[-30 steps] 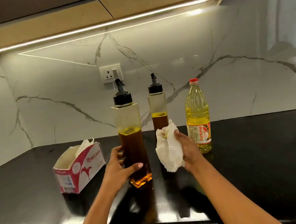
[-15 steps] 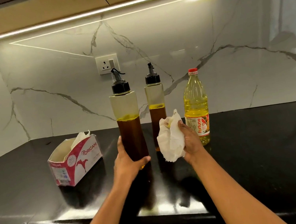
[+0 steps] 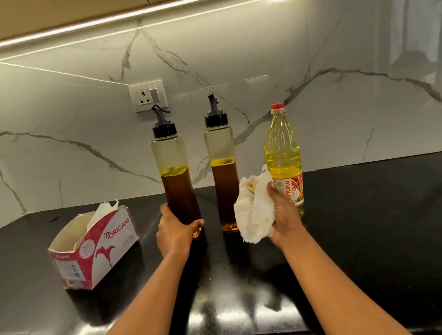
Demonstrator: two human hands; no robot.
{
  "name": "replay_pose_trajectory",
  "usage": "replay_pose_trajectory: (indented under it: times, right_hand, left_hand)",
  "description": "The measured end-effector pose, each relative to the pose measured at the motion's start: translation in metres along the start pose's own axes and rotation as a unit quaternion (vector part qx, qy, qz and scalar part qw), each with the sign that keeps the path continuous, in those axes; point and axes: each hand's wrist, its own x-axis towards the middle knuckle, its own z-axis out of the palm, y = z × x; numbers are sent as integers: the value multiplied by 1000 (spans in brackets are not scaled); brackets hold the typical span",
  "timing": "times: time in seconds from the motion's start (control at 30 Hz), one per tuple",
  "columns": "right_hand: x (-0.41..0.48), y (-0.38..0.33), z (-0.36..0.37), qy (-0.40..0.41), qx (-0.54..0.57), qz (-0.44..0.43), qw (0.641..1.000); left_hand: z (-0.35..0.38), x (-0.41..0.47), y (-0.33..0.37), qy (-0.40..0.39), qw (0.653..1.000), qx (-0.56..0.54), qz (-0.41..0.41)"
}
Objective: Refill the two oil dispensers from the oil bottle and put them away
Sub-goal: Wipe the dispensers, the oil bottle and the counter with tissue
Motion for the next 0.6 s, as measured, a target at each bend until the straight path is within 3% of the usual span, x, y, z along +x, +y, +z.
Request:
replay_pose_trajectory:
  times: [0.2,0.3,0.37,0.43,0.47,0.53,0.6]
  right_hand:
    - [0,-2,1,7,16,-4,1000]
    - [0,-3,3,1,35,-21,999]
    - [-1,-3,4,3,52,-29,998]
    - [-1,-3,3,5,64,-21,998]
    - [-1,-4,3,6,71,-15,997]
    - [-2,-6,4,14,83,-9,996]
    - [-3,-7,5,26,79,-9,997]
  left_hand:
    - [-2,-2,3,-70,997,0,-37]
    - [-9,-17,25,31,983,-92,153]
    - [-17,-17,61,64,935,-172,303]
    - [-25,-1,109,87,900,-173,391]
    - [-29,11,136,101,899,-159,396]
    - [-41,38,185,84,932,-139,325]
    - [-48,68,212,-24,974,-91,208]
